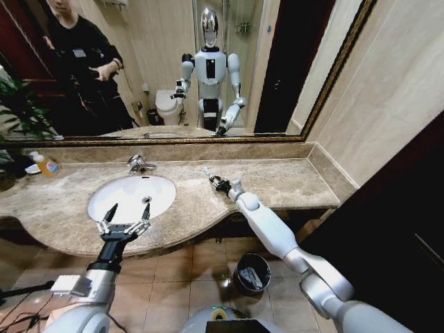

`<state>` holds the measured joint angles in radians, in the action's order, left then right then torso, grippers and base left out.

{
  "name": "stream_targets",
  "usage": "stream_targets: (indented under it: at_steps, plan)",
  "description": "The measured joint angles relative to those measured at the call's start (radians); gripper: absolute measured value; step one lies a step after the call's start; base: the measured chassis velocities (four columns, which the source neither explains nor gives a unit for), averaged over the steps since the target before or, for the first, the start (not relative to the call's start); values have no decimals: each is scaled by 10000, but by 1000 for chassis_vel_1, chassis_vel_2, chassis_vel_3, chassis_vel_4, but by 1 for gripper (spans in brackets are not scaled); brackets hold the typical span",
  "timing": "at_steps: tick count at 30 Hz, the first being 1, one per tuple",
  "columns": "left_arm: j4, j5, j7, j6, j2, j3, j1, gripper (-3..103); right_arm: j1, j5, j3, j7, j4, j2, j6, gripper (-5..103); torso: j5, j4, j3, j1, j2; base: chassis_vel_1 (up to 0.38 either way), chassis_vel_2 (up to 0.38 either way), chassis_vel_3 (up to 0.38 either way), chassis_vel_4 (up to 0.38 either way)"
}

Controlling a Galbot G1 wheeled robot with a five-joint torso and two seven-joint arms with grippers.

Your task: Pick up the trash from the sink and place it in the trash bin.

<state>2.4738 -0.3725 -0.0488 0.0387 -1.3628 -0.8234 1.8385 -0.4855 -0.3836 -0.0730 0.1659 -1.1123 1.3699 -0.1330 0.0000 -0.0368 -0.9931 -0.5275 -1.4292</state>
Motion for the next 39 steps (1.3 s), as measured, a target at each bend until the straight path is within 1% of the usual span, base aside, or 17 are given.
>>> stream_targets:
  at_steps: [1,3,10,13,14,15,16,20,21,23,25,28,31,34,35,38,39]
  plan:
    - [0,0,0,0,0,0,0,100,0,1,3,-14,-13,0,-1,20,0,0,0,0,0,0,0,0,0]
    - [0,0,0,0,0,0,0,100,-6,-1,11,-46,-68,-9,-4,16,0,0,0,0,0,0,0,0,0]
    - [0,0,0,0,0,0,-1,100,-205,-127,104,-384,-830,-275,-95,16,2,-2,0,0,0,0,0,0,0]
    - [0,0,0,0,0,0,0,100,-506,-328,177,-680,-1748,-681,-248,16,2,-1,0,0,0,0,0,0,0]
    - [0,0,0,0,0,0,0,100,-788,-512,265,-954,-2481,-1022,-373,16,2,0,0,0,0,0,0,0,0]
    - [0,0,0,0,0,0,0,100,-788,-512,265,-954,-2481,-1022,-373,16,2,0,0,0,0,0,0,0,0]
    - [0,0,0,0,0,1,0,100,-1040,-642,372,-1105,-3074,-1276,-482,16,3,-1,0,0,0,0,0,0,0]
    - [0,0,1,0,0,0,0,100,-2444,-940,1069,-1331,-5246,-2135,-793,16,3,-1,1,0,0,0,0,0,0]
    - [0,0,1,0,0,0,0,100,-2444,-940,1069,-1331,-5246,-2135,-793,16,3,-1,1,0,0,0,0,0,0]
    - [0,0,0,0,1,1,0,100,-3867,-1049,1673,-1414,-6561,-2649,-873,16,3,3,1,0,0,0,0,0,0]
    - [0,0,0,0,0,-1,0,100,-4253,-1050,1845,-1411,-6896,-2767,-873,16,5,2,1,0,0,0,0,0,0]
    - [0,0,0,0,0,0,0,100,-5784,-919,2612,-1302,-8067,-3137,-703,16,2,2,2,2,0,0,0,0,0]
    - [0,0,1,0,1,-1,0,100,-6697,-654,3009,-1269,-8494,-3195,-417,16,1,1,1,2,-1,0,0,0,0]
    - [0,0,0,0,0,0,0,100,-8151,-200,3597,-1209,-8861,-3022,186,16,4,1,1,1,0,0,0,0,0]
    - [0,0,0,0,0,0,0,100,-8151,-200,3597,-1209,-8861,-3022,186,16,4,1,1,1,0,0,0,0,0]
    - [0,0,1,0,0,-1,0,100,-9343,61,4372,-833,-9139,-2786,830,16,4,1,2,2,-1,0,0,0,0]
    - [0,0,1,0,0,-1,0,100,-9343,61,4372,-833,-9139,-2786,830,16,4,1,2,2,-1,0,0,0,0]
